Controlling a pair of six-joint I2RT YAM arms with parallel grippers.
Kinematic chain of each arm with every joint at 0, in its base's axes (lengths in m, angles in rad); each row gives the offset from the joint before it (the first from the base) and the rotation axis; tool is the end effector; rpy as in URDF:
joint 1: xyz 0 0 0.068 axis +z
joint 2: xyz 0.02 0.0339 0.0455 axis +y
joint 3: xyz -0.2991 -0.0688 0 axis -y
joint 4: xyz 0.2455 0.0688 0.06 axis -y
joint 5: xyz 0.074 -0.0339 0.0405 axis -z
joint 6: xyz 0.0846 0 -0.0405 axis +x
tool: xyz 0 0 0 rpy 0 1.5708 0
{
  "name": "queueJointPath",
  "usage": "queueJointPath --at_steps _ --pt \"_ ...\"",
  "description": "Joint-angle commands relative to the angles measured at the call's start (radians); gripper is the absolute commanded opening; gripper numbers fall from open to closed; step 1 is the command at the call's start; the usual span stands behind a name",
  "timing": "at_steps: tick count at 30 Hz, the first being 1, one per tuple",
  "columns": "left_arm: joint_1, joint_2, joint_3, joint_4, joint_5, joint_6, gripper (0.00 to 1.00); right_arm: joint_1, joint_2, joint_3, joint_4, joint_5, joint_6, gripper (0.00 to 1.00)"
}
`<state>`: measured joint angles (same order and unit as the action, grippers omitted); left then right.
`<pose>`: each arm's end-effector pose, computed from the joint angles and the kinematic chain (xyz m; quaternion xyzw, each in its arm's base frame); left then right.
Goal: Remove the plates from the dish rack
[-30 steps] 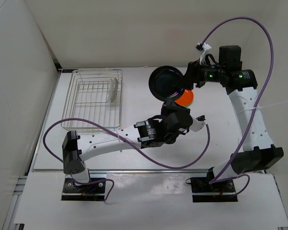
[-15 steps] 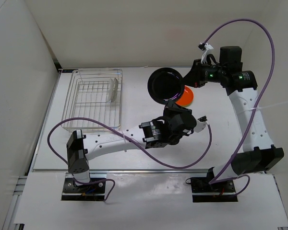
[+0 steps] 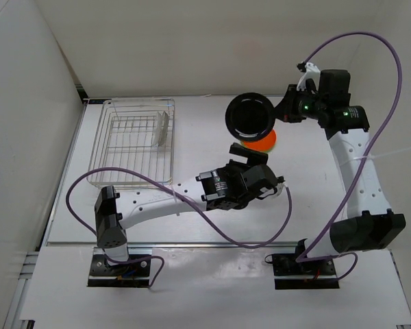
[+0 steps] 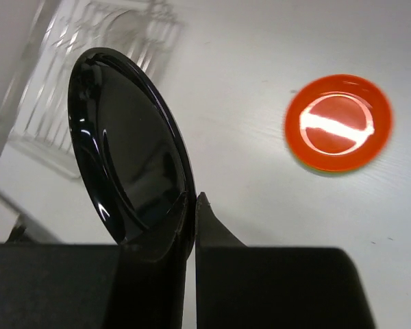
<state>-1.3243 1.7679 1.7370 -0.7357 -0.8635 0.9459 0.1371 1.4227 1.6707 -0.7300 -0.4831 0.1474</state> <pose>0.1645 -0.3904 0.3697 0.6886 0.5012 0.3114 0.4215 0.3226 0.0842 0.4587 -0.1196 0.8312 0.2739 0.4688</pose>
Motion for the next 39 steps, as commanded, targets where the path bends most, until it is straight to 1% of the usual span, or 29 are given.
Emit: queueJointPath --at_steps 1,3,4,5,6,7,8,9,10,12,13,14,16,17,18,19,20,23,27,29,32,34,38,39 --pt "0.036 -0.088 -0.013 -0.259 0.099 -0.134 1.0 -0.042 0.042 -0.005 0.098 0.181 0.089 0.0" --pt "0.078 -0.102 -0.002 -0.26 0.118 -0.157 1.0 -0.054 0.089 -0.005 0.107 0.251 0.11 0.0" --pt "0.138 -0.117 0.007 -0.26 0.138 -0.157 1.0 -0.054 0.108 0.007 0.107 0.302 0.11 0.0" --pt "0.173 -0.126 0.019 -0.246 0.138 -0.171 1.0 -0.054 0.129 0.018 0.107 0.32 0.11 0.0" --pt "0.213 -0.127 0.019 -0.199 0.149 -0.18 1.0 -0.054 0.175 0.027 0.107 0.334 0.098 0.0" --pt "0.293 -0.14 0.028 -0.18 0.149 -0.18 1.0 -0.054 0.197 0.027 0.107 0.348 0.084 0.0" --pt "0.336 -0.153 0.029 -0.157 0.149 -0.193 1.0 -0.063 0.22 0.041 0.107 0.363 0.074 0.0" --pt "0.379 -0.153 0.041 -0.133 0.149 -0.217 1.0 -0.064 0.261 0.052 0.107 0.395 0.06 0.0" --pt "0.469 -0.163 0.041 -0.116 0.149 -0.237 1.0 -0.064 0.281 0.052 0.116 0.396 0.06 0.0" --pt "0.568 -0.173 0.064 -0.091 0.188 -0.304 1.0 -0.064 0.347 0.081 0.127 0.408 0.047 0.0" --pt "0.665 -0.173 0.064 -0.091 0.204 -0.335 1.0 -0.073 0.369 0.093 0.127 0.417 0.047 0.0" --pt "0.713 -0.173 0.079 -0.117 0.252 -0.396 1.0 -0.073 0.418 0.107 0.127 0.417 0.047 0.0" --pt "0.813 -0.173 0.09 -0.129 0.303 -0.458 1.0 -0.083 0.468 0.17 0.115 0.406 0.047 0.0" --pt "0.905 -0.173 0.09 -0.142 0.331 -0.488 1.0 -0.083 0.516 0.191 0.104 0.406 0.047 0.0" --pt "0.95 -0.182 0.09 -0.152 0.395 -0.54 1.0 -0.083 0.536 0.222 0.092 0.406 0.047 0.0" --pt "1.03 -0.191 0.09 -0.163 0.434 -0.562 1.0 -0.083 0.565 0.233 0.092 0.406 0.038 0.0" --pt "1.066 -0.205 0.09 -0.163 0.499 -0.578 1.0 -0.093 0.577 0.233 0.092 0.416 0.038 0.0" --pt "1.164 -0.246 0.041 -0.172 0.608 -0.617 1.0 -0.093 0.622 0.256 0.092 0.416 0.038 0.0" --pt "1.22 -0.286 0.007 -0.182 0.693 -0.65 1.0 -0.093 0.674 0.276 0.083 0.426 0.038 0.0" --pt "1.22 -0.315 -0.005 -0.182 0.716 -0.668 1.0 -0.093 0.693 0.287 0.073 0.426 0.038 0.01" --pt "1.22 -0.324 -0.005 -0.205 0.725 -0.668 1.0 -0.093 0.712 0.287 0.064 0.426 0.029 0.02" --pt "1.22 -0.324 0.025 -0.231 0.725 -0.677 1.0 -0.093 0.722 0.287 0.064 0.426 0.029 0.02" --pt "1.22 -0.324 0.059 -0.267 0.725 -0.687 1.0 -0.093 0.74 0.296 0.046 0.426 0.029 0.07" --pt "1.22 -0.324 0.059 -0.268 0.725 -0.687 1.0 -0.093 0.74 0.296 0.046 0.426 0.029 0.07"
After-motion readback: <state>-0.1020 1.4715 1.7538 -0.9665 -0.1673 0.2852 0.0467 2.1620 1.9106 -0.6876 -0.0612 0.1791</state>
